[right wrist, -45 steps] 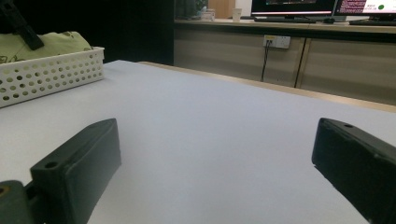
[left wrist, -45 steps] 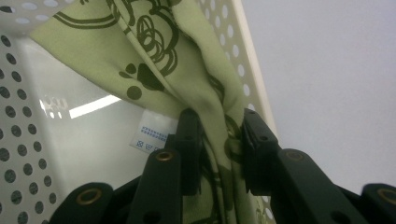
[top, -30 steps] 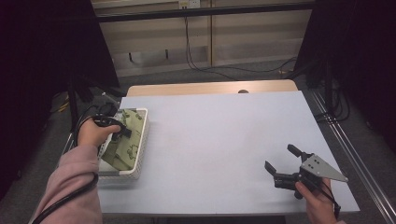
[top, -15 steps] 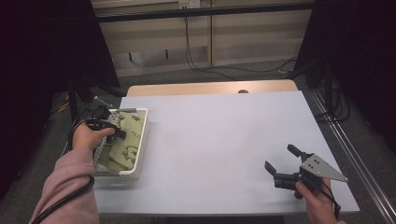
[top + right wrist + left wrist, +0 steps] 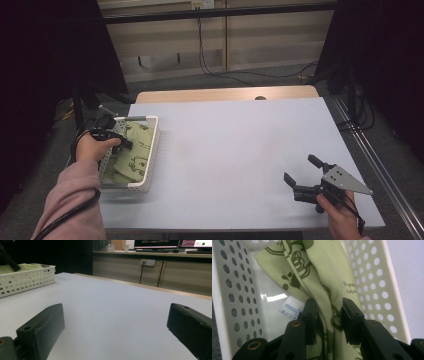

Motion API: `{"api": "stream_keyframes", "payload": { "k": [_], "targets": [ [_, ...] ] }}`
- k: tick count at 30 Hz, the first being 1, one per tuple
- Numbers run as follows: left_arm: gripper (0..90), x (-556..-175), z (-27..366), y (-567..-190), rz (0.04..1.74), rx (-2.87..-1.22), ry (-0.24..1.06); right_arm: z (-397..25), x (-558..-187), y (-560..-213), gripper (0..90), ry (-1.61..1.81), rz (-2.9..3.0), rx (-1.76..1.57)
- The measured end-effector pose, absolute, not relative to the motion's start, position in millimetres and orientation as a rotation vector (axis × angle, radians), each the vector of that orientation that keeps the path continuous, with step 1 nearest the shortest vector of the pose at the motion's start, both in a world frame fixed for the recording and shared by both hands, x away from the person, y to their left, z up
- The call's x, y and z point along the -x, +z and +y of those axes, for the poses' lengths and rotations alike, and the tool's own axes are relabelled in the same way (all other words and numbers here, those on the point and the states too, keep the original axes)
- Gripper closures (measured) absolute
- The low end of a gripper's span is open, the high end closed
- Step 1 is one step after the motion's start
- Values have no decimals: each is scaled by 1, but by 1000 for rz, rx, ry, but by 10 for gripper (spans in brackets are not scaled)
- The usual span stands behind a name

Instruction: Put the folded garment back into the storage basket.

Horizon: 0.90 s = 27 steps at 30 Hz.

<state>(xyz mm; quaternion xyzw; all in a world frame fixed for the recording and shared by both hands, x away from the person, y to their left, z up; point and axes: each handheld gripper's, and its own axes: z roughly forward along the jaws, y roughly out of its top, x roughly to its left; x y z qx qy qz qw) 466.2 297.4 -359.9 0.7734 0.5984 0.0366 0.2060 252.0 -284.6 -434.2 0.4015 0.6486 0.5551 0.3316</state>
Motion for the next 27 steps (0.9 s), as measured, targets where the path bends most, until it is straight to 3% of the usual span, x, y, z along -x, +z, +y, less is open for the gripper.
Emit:
{"api": "stream_keyframes", "payload": {
  "k": [1, 3, 8, 9, 11, 17, 18, 27],
  "targets": [
    [675, -467, 300, -359, 1644, -2205, 99, -285, -252, -434, 10, 1449, 1693, -1049],
    [675, -466, 300, -362, 1674, -2140, 93, -285, -252, -434, 10, 1450, 1695, -1047],
    [675, -465, 304, -362, 1684, -2157, 118, -285, -252, -434, 10, 1445, 1694, -1045],
    [674, -465, 308, -361, 1646, -2222, 70, -285, -252, -434, 10, 1446, 1695, -1045],
    [672, -464, 305, -365, 1687, -2136, 123, -285, -252, -434, 10, 1440, 1695, -1047],
    [668, -464, 309, -363, 1666, -2190, 110, -284, -252, -434, 10, 1443, 1694, -1051],
    [667, -464, 308, -365, 1678, -2187, 159, -284, -252, -434, 10, 1446, 1693, -1048],
    [665, -463, 307, -365, 1696, -2147, 154, -285, -251, -434, 10, 1448, 1695, -1042]
  ]
}}
